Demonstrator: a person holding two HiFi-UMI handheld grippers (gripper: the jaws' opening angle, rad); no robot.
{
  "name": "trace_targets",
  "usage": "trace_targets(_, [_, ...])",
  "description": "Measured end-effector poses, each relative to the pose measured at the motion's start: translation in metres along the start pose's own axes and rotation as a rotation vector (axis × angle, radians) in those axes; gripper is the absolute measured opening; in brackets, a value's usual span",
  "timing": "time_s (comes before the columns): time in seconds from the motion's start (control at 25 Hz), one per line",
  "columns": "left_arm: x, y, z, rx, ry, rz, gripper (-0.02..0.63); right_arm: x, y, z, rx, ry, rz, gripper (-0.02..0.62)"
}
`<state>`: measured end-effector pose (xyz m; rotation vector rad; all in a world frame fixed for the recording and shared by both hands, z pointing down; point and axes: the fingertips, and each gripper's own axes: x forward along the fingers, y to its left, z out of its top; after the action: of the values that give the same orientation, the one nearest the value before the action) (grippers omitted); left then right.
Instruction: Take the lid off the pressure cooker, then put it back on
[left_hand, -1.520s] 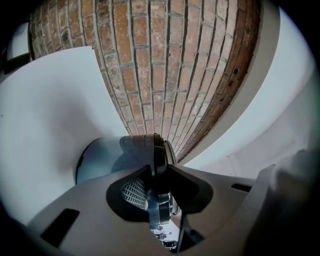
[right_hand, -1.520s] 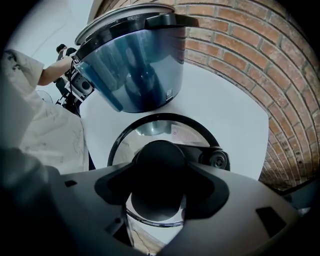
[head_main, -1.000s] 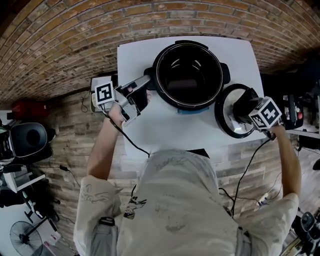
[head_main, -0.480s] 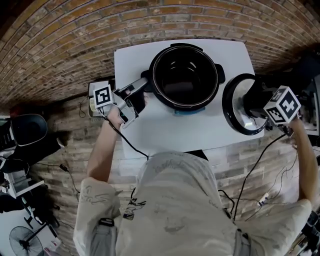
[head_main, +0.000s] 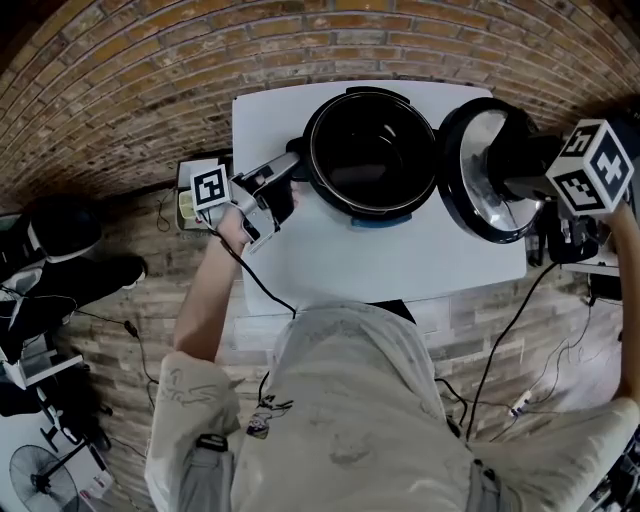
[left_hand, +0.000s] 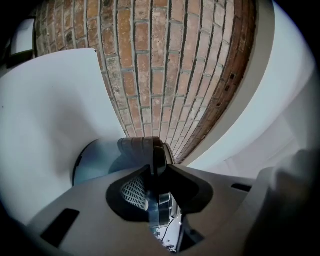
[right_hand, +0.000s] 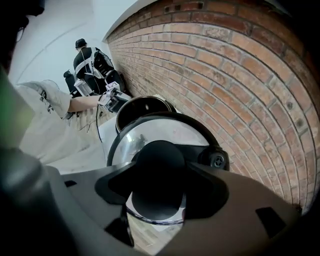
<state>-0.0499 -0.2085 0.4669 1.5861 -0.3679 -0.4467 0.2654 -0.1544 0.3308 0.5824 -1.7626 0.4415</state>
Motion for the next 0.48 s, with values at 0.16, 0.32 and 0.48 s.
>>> trace_targets(0.16, [0.000,0.000,0.001,-0.010,-0.015,-0.001,0.116,-0.001,0.013,0.048,-0.103,-0.029,0.000,0.301])
trace_targets(0.32, [0.000,0.001,0.001,-0.018,-0.024,-0.006,0.115,0.014,0.034,0.091,-0.158,-0.053,0.034,0.301])
trace_targets(0.48, [-0.001,0.000,0.002,-0.030,-0.039,-0.014,0.115,0.035,0.044,0.124,-0.062,-0.051,0.035,0.301])
